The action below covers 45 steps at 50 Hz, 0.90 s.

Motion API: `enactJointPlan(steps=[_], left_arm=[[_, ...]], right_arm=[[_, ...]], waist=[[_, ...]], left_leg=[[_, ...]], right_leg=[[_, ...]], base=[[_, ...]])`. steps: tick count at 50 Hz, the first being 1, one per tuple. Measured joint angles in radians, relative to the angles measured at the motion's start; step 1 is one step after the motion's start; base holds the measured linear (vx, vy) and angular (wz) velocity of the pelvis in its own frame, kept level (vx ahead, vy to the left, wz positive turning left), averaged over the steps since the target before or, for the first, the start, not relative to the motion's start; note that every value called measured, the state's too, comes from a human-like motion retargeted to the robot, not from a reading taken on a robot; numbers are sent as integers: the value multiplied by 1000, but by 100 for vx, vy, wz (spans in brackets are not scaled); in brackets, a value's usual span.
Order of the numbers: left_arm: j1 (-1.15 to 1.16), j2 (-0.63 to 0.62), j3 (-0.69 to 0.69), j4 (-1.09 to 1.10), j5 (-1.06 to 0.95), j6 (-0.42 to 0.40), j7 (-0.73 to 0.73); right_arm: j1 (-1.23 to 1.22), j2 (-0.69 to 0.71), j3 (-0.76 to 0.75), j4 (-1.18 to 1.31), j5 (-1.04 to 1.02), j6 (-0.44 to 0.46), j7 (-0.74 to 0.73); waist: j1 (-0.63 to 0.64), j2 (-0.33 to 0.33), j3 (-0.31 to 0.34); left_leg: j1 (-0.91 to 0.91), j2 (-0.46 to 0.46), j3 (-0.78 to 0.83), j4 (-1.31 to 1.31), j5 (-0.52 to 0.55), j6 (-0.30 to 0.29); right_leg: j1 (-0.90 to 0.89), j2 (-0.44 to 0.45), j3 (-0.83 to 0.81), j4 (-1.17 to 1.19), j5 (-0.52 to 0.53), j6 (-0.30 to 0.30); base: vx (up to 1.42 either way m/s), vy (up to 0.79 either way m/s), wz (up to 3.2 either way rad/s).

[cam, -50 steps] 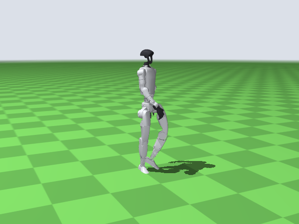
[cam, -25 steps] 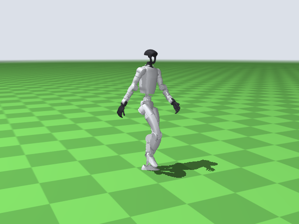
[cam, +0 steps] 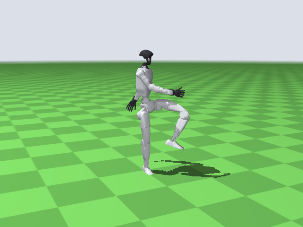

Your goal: Upper body actions

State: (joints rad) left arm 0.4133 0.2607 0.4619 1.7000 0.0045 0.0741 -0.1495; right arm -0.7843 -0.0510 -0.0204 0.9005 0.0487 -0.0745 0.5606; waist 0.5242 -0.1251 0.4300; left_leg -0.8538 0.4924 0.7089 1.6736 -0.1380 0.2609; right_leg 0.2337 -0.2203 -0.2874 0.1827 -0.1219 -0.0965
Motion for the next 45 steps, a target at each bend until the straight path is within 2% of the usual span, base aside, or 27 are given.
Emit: enactJointPlan(steps=[3,7,10,13,15,18,20,21,22,23,24,25,26,27,28,30,32,33,35,38,40,42,45], left_arm=[[85,-22,17,0,36,66,46],[78,-85,64,0,37,60,28],[11,-113,65,0,36,20,-53],[-69,-123,22,-30,31,-15,-94],[-123,-130,-22,-58,29,-32,-90],[-175,-132,-105,-86,21,-61,-54],[-209,-124,-182,-84,13,-74,-25],[-225,-121,-224,-80,13,-79,-8],[-246,-123,-269,-79,11,-80,4],[-275,-133,-321,-83,4,-75,8],[-344,-142,-360,-95,-7,-68,-2],[-433,-152,-393,-110,-19,-60,-20],[-538,-159,-391,-153,-4,-82,-26],[-639,-164,-398,-190,3,-102,-33],[-733,-165,-424,-217,-7,-118,-40],[-930,-173,-423,-314,45,-125,-50],[-1071,-176,-401,-422,88,-148,-22],[-1122,-173,-401,-468,90,-167,-3],[-1176,-174,-419,-555,63,-198,37],[-1174,-190,-430,-658,-18,-227,73],[-1155,-214,-448,-707,-60,-245,76],[-1139,-228,-452,-716,-73,-250,75],[-1070,-234,-464,-706,-82,-243,67]], right_arm=[[-54,-49,62,-109,-73,-107,15],[-81,-81,130,-162,-250,-264,-144],[-39,-79,136,-152,-317,-333,-234],[55,-57,116,-108,-334,-329,-197],[131,-47,110,-68,-353,-307,-148],[298,-24,119,5,-430,-276,-114],[455,-25,141,43,-493,-259,-107],[550,-31,150,69,-531,-243,-129],[642,-40,151,105,-567,-226,-156],[725,-55,135,161,-601,-206,-192],[771,-66,97,228,-636,-178,-233],[797,-74,48,301,-672,-144,-277],[807,-81,-5,389,-669,-85,-326],[814,-88,-53,470,-659,-34,-368],[816,-99,-89,536,-631,-1,-397],[814,-136,-166,692,-542,62,-446],[840,-175,-208,800,-444,122,-483],[886,-189,-215,800,-388,162,-494],[1000,-212,-202,800,-270,214,-501],[1151,-229,-223,800,-213,231,-558],[1211,-223,-267,800,-239,217,-607],[1231,-221,-277,800,-254,209,-618],[1230,-208,-270,800,-291,184,-618]], waist=[[10,-53,11],[5,-44,20],[-14,-12,-43],[-52,26,-121],[-95,47,-167],[-208,57,-253],[-304,102,-354],[-318,128,-408],[-351,151,-457],[-421,166,-497],[-465,194,-511],[-497,227,-512],[-548,227,-452],[-572,222,-395],[-544,207,-345],[-602,207,-223],[-695,259,-141],[-735,290,-121],[-779,339,-112],[-766,348,-161],[-728,333,-203],[-723,307,-240],[-695,267,-302]], left_leg=[[-97,-40,70,-15,-25,-1],[-40,-43,86,36,-23,-1],[57,-27,44,63,3,-3],[258,-56,29,-61,37,-4],[435,-124,49,-273,90,-15],[742,-318,41,-787,156,-63],[881,-468,-133,-1180,234,-169],[947,-508,-130,-1334,83,-200],[997,-529,-119,-1466,-15,-212],[1017,-513,-88,-1557,-6,-187],[987,-486,-159,-1587,11,-184],[931,-454,-281,-1587,32,-191],[916,-450,-329,-1577,45,-182],[911,-455,-347,-1576,56,-171],[926,-480,-307,-1591,63,-155],[943,-514,-355,-1586,65,-123],[907,-459,-413,-1545,68,-115],[885,-428,-435,-1529,66,-111],[861,-369,-459,-1503,60,-116],[870,-357,-431,-1500,48,-116],[884,-379,-408,-1514,41,-110],[888,-408,-410,-1533,44,-115],[882,-441,-378,-1560,51,-133]], right_leg=[[-21,-73,1,26,1,2],[-15,-89,11,37,1,3],[-28,-34,-10,1,17,2],[-37,23,-41,-27,30,14],[-43,43,-61,-24,23,22],[-32,72,-98,-3,-19,19],[-43,148,-140,17,-57,7],[-61,185,-140,46,-62,2],[-75,210,-174,83,-40,4],[-82,209,-278,137,34,19],[-143,179,-353,264,156,31],[-230,135,-412,429,302,43],[-384,108,-321,640,378,10],[-522,79,-244,834,406,-25],[-625,48,-193,990,337,-68],[-804,-111,-221,1290,228,-159],[-979,-82,-213,1414,181,-160],[-1059,-66,-232,1444,160,-160],[-1190,-13,-267,1446,156,-160],[-1275,40,-255,1395,142,-161],[-1230,36,-252,1352,117,-162],[-1111,7,-274,1287,123,-163],[-890,43,-278,1092,180,-143]], base=[[7,13,-8],[1,4,-12],[-2,9,40],[-2,17,71],[-3,26,90],[26,29,112],[54,33,127],[64,34,88],[68,35,146],[44,29,218],[8,19,232],[-33,2,200],[-50,-4,166],[-49,-1,69],[-48,14,14],[-52,32,85],[-38,25,137],[-14,8,85],[17,-9,30],[38,-8,-39],[32,-7,-40],[13,-24,-7],[-2,-19,-52]])
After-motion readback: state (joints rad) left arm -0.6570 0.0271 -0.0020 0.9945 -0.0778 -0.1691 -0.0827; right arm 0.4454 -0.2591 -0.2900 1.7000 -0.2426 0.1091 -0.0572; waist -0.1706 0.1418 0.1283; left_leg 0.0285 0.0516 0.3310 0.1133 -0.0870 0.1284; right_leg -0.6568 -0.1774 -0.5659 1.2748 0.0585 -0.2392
